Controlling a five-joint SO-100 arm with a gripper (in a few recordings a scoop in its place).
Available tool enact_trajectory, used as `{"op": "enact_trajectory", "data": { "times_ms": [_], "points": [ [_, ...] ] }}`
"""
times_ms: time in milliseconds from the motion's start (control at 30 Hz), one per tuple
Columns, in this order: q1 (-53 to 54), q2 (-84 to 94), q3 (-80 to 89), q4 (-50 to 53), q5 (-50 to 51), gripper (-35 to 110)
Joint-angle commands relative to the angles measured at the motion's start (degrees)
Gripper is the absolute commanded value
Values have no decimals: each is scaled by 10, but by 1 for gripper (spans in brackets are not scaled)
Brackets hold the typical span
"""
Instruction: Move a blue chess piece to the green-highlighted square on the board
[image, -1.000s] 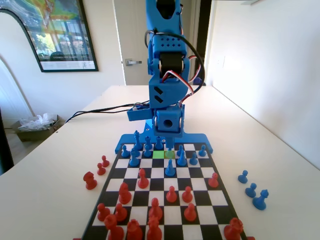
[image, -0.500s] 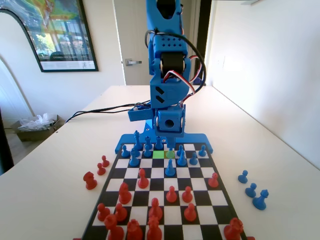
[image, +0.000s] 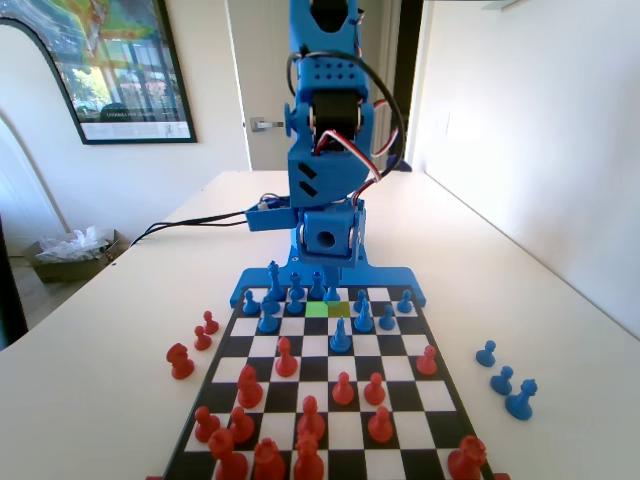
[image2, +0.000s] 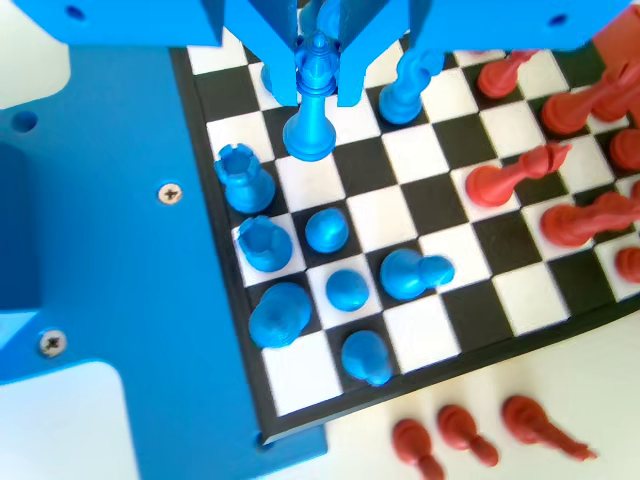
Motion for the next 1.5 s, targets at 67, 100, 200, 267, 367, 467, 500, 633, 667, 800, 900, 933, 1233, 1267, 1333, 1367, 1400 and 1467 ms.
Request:
{"op": "enact_trajectory", "data": {
  "times_ms": [67,100,200,267,367,467,500,633,667,800,900,933,1233,1267,1333,1367,1400,1467],
  "points": [
    [34,33,-12,-11,-165,1],
    [38,33,-10,-15,-168,1],
    [43,26,2,-33,-170,1],
    [43,19,13,-54,-170,1],
    [40,13,35,-88,-167,1],
    [38,11,54,-111,-169,1],
    [35,11,57,-114,-168,1],
    [31,11,74,-133,-165,1],
    [30,11,77,-138,-165,1],
    [29,11,91,-154,-167,1],
    [29,11,95,-162,-168,1],
    [28,11,96,-164,-168,1],
    [27,8,95,-170,-164,11],
    [27,8,94,-170,-163,12],
    [26,8,94,-169,-161,12],
    [25,8,94,-169,-160,12],
    [25,8,94,-169,-159,12],
    [23,8,93,-167,-156,13]
  ]
}}
